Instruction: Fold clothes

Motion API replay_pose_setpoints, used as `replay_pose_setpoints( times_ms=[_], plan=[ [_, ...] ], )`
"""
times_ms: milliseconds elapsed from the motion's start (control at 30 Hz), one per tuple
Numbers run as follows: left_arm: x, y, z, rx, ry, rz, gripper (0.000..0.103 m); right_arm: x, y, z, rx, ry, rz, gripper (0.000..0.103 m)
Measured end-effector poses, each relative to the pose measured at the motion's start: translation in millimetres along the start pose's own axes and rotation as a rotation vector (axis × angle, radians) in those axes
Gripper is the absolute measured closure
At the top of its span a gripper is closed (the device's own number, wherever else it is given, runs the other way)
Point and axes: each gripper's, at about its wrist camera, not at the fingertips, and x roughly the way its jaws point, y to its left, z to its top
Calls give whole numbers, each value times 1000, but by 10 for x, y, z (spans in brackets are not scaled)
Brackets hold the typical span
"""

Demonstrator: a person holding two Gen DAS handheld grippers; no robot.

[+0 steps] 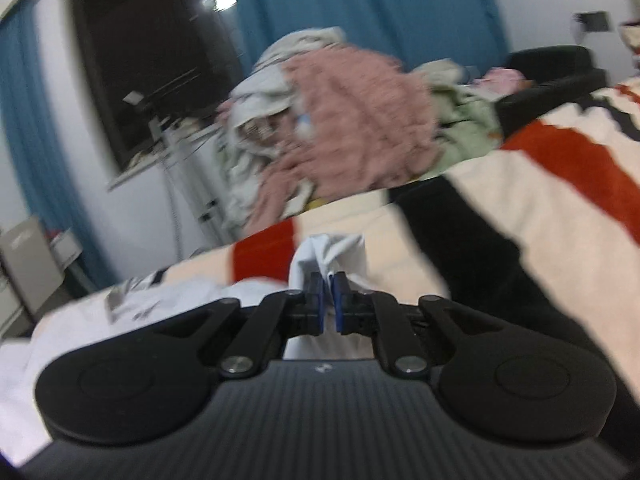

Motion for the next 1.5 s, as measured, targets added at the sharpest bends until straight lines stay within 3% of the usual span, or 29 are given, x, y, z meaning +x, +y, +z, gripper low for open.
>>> replay_pose_setpoints(
  times_ms=[300, 400, 500, 567, 633, 700, 767, 867, 967, 1100, 1167, 1200, 1367, 1500],
  plan=[
    [27, -15, -6, -1, 9, 5, 16, 313, 973, -598, -201, 250, 215, 95],
    [38, -16, -9, 1, 11, 7, 16, 247, 1127, -617, -269, 246, 230, 93],
    [16, -6, -5, -5, 6, 3, 16, 200, 919, -416, -135, 218, 312, 93],
    [-1, 0, -1, -8, 2, -1, 16, 139, 671, -203, 4, 164, 318, 71],
    [-15, 0, 6, -12, 0, -7, 16, 14, 327, -7, 164, 81, 317, 36],
    [-29, -2, 11, -13, -3, -14, 16, -115, -11, 119, 278, 2, 315, 32],
    [-50, -10, 13, -9, -9, -18, 16, -184, -318, 174, 347, -32, 274, 33],
    [-77, -16, 13, -7, -16, -20, 16, -77, -704, 35, 437, 60, 197, 34],
    [-92, -16, 14, -6, -21, -19, 16, 68, -968, -219, 551, 179, 211, 40],
    [-106, -33, 10, 7, -30, -19, 16, 98, -940, -415, 583, 233, 280, 41],
    [-115, -47, 4, 19, -36, -17, 16, 126, -822, -447, 563, 260, 313, 64],
    [-123, -54, -2, 26, -38, -14, 16, 119, -732, -441, 537, 270, 311, 89],
    [-157, -58, -23, 29, -30, -18, 16, -202, -422, -151, 397, 144, 184, 94],
    [-153, -51, -15, 28, -31, -21, 16, -597, -359, 141, 211, -29, -92, 94]
  ],
)
